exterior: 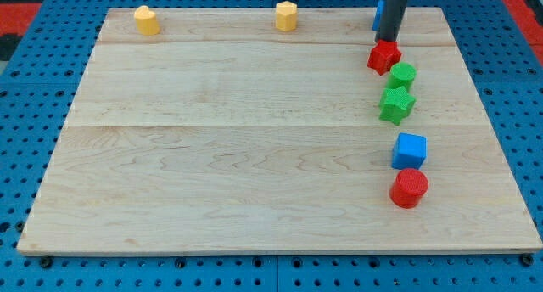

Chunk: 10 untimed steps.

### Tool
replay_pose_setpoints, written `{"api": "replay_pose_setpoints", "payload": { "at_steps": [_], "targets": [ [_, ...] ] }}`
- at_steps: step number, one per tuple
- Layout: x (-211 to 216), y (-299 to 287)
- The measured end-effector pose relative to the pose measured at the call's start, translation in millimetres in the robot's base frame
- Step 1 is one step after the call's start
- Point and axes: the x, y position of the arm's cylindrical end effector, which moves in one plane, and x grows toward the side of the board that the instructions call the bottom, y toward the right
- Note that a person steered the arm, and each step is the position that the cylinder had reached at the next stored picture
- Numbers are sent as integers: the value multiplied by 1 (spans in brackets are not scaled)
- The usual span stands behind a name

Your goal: Slide the red star into the green circle

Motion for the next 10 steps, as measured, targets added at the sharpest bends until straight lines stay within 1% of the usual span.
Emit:
{"api": "replay_pose_setpoints", "payload": {
  "at_steps": [1, 2, 3, 4, 5, 6, 7, 8, 10],
  "targets": [
    [-13, -38],
    [15, -43],
    [43, -32],
    [48, -11],
    [46, 5],
    [27, 0],
    [-8, 20],
    [11, 58],
    [49, 40]
  ]
}}
